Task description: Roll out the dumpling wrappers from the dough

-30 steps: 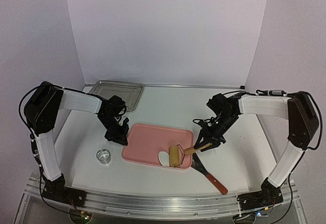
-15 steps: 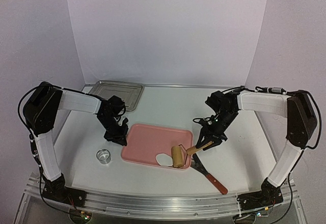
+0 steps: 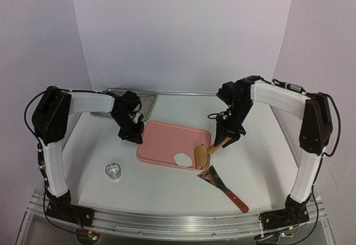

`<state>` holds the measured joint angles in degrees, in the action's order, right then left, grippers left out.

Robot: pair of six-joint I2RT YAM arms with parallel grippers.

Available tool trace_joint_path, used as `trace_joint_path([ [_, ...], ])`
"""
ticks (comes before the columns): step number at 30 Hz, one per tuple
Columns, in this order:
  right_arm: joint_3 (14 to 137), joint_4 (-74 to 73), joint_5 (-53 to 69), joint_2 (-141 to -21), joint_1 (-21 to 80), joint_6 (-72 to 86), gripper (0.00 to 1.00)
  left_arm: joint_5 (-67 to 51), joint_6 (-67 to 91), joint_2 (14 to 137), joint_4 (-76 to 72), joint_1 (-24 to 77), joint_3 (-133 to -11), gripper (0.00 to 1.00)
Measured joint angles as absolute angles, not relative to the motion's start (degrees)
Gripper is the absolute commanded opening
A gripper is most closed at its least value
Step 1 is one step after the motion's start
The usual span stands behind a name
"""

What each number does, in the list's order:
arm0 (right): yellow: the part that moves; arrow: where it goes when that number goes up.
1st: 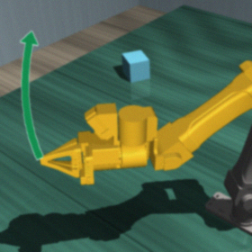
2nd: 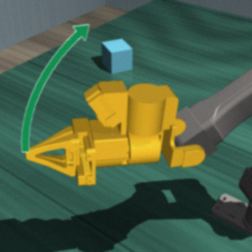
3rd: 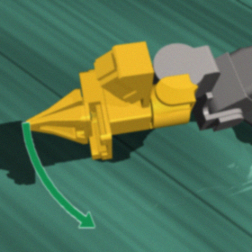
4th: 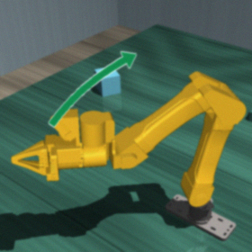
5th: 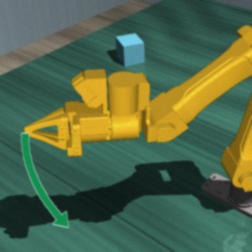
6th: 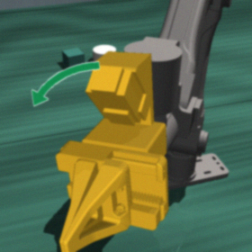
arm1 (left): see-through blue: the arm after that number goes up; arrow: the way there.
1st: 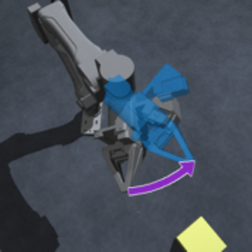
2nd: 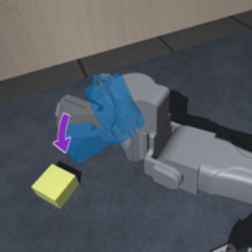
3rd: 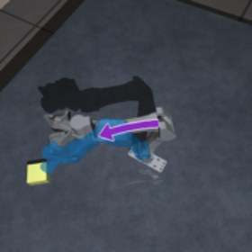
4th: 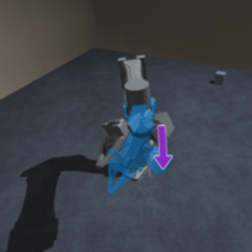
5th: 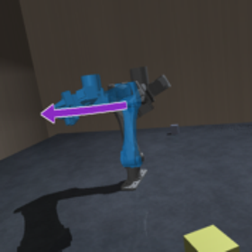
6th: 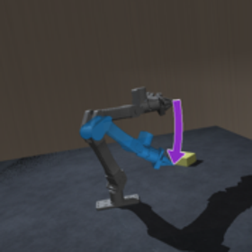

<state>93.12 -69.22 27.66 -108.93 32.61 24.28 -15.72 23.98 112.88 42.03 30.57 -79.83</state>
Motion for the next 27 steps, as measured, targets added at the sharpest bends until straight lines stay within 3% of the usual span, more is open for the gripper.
trace_joint_path([
  [15,104.6,-64.7,30.7,-109.8,31.1,29.9,0.0,-13.8,24.6,114.5,43.1,29.7,-84.4,0.61],
  [21,104.6,-62.7,29.0,-109.7,24.9,30.9,0.0,-12.9,26.5,112.5,44.1,28.7,-84.2,0.69],
  [27,99.2,-56.1,28.7,-108.7,15.3,32.0,0.0,-13.2,29.9,102.6,43.7,25.3,-79.6,0.73],
])
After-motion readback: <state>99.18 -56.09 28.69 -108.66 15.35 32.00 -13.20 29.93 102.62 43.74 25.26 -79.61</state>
